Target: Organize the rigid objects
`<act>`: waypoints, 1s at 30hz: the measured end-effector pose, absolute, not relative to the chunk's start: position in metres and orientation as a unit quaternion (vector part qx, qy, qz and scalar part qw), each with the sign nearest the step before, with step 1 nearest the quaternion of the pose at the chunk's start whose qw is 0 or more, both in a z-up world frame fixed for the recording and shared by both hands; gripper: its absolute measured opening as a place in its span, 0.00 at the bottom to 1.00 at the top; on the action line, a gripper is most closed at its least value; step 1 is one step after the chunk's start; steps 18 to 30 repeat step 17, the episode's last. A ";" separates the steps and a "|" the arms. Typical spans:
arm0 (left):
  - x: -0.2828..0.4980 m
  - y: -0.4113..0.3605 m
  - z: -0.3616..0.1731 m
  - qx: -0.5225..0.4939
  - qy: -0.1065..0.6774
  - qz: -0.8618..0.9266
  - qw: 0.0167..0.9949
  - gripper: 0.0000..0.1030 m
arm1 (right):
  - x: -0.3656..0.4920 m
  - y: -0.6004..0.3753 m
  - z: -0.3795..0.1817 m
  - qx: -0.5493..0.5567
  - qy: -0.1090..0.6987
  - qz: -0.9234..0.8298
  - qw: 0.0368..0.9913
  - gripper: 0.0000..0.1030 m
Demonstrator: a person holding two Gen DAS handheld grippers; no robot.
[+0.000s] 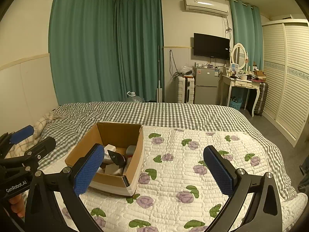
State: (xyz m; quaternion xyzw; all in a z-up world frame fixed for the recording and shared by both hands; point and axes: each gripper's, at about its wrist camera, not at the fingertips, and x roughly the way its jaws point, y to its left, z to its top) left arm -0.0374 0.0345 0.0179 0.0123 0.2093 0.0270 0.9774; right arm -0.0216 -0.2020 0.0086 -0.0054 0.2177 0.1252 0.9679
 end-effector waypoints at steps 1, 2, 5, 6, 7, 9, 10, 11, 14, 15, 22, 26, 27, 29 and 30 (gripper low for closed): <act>-0.038 0.034 0.018 0.012 0.210 0.027 0.977 0.83 | -0.022 -0.202 0.008 -0.006 0.218 0.125 0.968 1.00; -0.037 0.034 0.018 0.012 0.210 0.027 0.977 0.83 | -0.022 -0.201 0.008 -0.006 0.219 0.125 0.968 1.00; -0.037 0.034 0.018 0.013 0.210 0.028 0.977 0.83 | -0.022 -0.200 0.007 -0.006 0.219 0.126 0.968 1.00; -0.037 0.035 0.018 0.012 0.211 0.029 0.977 0.83 | -0.022 -0.199 0.006 -0.006 0.219 0.126 0.968 1.00; -0.037 0.035 0.018 0.012 0.212 0.029 0.977 0.83 | -0.022 -0.199 0.006 -0.007 0.219 0.126 0.967 1.00; -0.036 0.035 0.017 0.012 0.213 0.029 0.977 0.83 | -0.022 -0.199 0.006 -0.007 0.220 0.125 0.967 1.00; -0.036 0.035 0.016 0.013 0.213 0.030 0.977 0.83 | -0.022 -0.199 0.006 -0.007 0.220 0.125 0.967 1.00; -0.036 0.035 0.016 0.013 0.213 0.030 0.976 0.83 | -0.022 -0.199 0.005 -0.006 0.220 0.126 0.967 1.00; -0.036 0.035 0.015 0.013 0.215 0.029 0.976 0.83 | -0.023 -0.199 0.004 -0.006 0.222 0.125 0.967 1.00; -0.036 0.035 0.015 0.013 0.216 0.028 0.976 0.83 | -0.023 -0.199 0.003 -0.006 0.223 0.125 0.967 1.00; -0.037 0.035 0.014 0.014 0.216 0.027 0.976 0.83 | -0.022 -0.198 0.003 -0.006 0.223 0.125 0.967 1.00; -0.037 0.035 0.014 0.014 0.216 0.027 0.976 0.83 | -0.022 -0.198 0.003 -0.006 0.223 0.125 0.967 1.00; -0.037 0.035 0.014 0.014 0.216 0.027 0.976 0.83 | -0.022 -0.198 0.003 -0.006 0.223 0.125 0.967 1.00; -0.037 0.035 0.014 0.014 0.216 0.027 0.976 0.83 | -0.022 -0.198 0.003 -0.006 0.223 0.125 0.967 1.00; -0.037 0.035 0.014 0.014 0.216 0.027 0.976 0.83 | -0.022 -0.198 0.003 -0.006 0.223 0.125 0.967 1.00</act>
